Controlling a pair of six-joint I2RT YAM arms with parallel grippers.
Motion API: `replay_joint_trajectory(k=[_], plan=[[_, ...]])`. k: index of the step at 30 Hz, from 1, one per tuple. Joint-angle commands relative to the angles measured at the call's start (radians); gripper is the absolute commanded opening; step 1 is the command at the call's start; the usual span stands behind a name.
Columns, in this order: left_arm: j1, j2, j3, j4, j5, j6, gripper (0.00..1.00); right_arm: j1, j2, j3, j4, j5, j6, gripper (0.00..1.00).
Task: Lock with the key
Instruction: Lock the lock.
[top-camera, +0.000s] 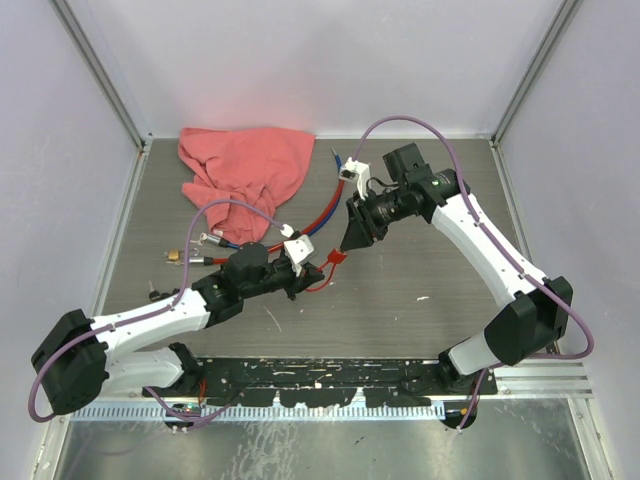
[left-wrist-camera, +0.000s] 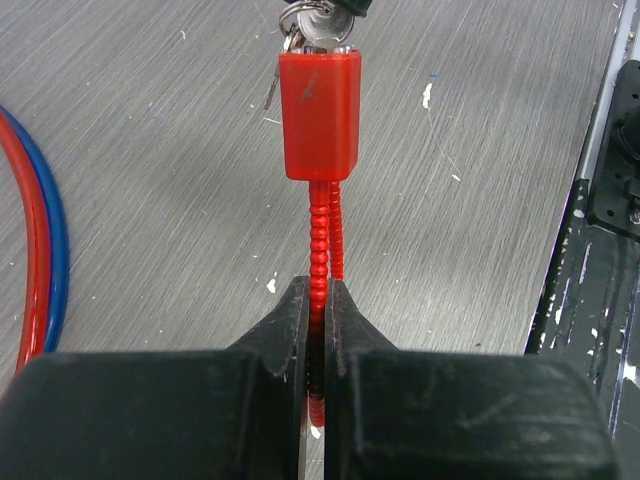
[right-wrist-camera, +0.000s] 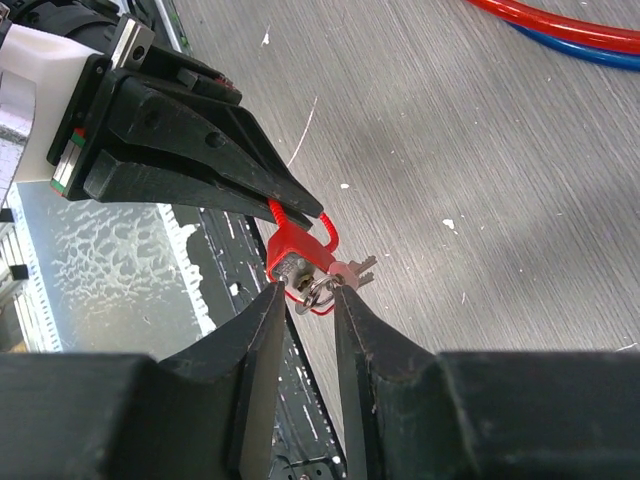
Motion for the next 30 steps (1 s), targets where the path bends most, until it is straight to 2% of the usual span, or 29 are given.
replay_joint_trajectory(k=[1, 9, 16, 18, 22, 25, 30], plan=[[-0.006, -0.032, 0.049, 0.051, -0.01, 0.019, 0.0, 0.009, -0.007, 0.012, 0.012, 0.001, -0.007, 0.31], [-0.005, -0.04, 0.041, 0.048, -0.01, 0.016, 0.0, 0.015, -0.008, 0.014, -0.009, -0.013, -0.044, 0.15], [-0.003, -0.038, 0.015, 0.076, 0.045, 0.011, 0.0, 0.016, -0.032, -0.013, -0.045, -0.049, -0.209, 0.04], [0.002, -0.034, 0.01, 0.095, 0.109, 0.001, 0.0, 0.017, -0.05, -0.034, -0.049, -0.06, -0.285, 0.01], [0.026, -0.011, 0.038, 0.073, 0.253, -0.026, 0.0, 0.017, -0.101, -0.083, -0.079, -0.106, -0.526, 0.01], [0.044, 0.015, 0.062, 0.055, 0.339, -0.049, 0.0, 0.018, -0.156, -0.13, -0.073, -0.123, -0.642, 0.01], [0.081, 0.073, 0.091, 0.069, 0.475, -0.114, 0.0, 0.018, -0.194, -0.157, -0.168, -0.177, -0.934, 0.01]])
